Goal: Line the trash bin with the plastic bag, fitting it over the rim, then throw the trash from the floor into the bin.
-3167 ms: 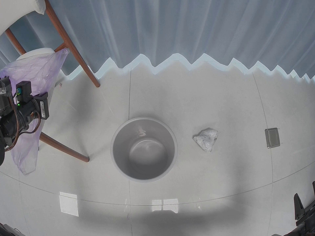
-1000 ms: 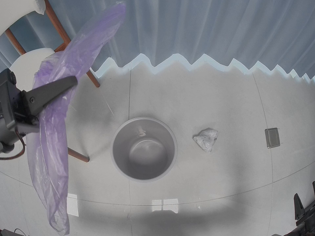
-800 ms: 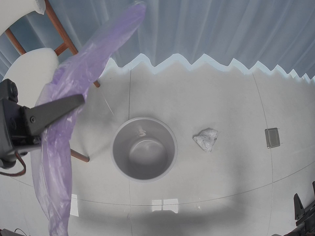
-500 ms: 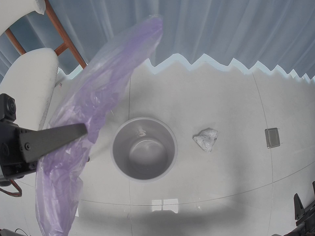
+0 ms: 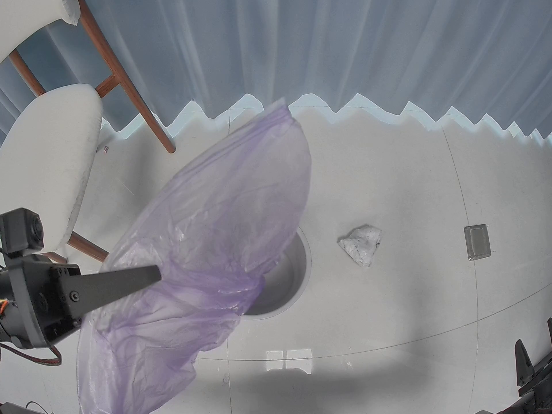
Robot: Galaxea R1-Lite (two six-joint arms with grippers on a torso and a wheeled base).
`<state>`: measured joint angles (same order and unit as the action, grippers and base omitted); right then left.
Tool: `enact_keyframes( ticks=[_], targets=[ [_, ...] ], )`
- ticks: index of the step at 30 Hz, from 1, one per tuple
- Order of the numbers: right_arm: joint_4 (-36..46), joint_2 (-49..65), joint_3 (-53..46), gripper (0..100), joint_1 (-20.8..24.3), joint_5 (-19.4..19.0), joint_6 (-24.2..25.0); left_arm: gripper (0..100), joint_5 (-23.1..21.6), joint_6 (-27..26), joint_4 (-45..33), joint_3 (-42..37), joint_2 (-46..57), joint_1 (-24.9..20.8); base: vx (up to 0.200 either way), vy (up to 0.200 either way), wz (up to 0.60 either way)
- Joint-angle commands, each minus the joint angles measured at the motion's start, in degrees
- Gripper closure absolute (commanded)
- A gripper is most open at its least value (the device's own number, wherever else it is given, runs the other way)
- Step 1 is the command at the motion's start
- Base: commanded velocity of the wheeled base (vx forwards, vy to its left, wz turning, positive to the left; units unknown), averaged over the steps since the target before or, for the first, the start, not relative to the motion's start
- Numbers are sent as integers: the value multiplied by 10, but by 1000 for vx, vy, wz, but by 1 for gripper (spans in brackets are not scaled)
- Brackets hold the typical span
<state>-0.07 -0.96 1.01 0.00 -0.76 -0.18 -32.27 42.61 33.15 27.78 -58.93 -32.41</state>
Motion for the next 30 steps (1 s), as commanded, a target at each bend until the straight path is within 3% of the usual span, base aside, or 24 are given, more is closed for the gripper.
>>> enact_keyframes(
  ticks=[1, 12, 21, 30],
  targets=[
    [0, 10, -10, 0, 0, 0, 0, 100, -3, -28, 3, -34, -14, 37, 0, 0, 0],
    [0, 10, -10, 0, 0, 0, 0, 100, -3, -44, 3, -48, -14, 51, 0, 0, 0],
    [-1, 10, -10, 0, 0, 0, 1, 100, -3, -47, 3, 8, -15, 73, 0, 0, 0],
    [-1, 10, -10, 0, 0, 0, 0, 100, 2, -140, -2, 21, -61, 82, 0, 0, 0]
  ],
)
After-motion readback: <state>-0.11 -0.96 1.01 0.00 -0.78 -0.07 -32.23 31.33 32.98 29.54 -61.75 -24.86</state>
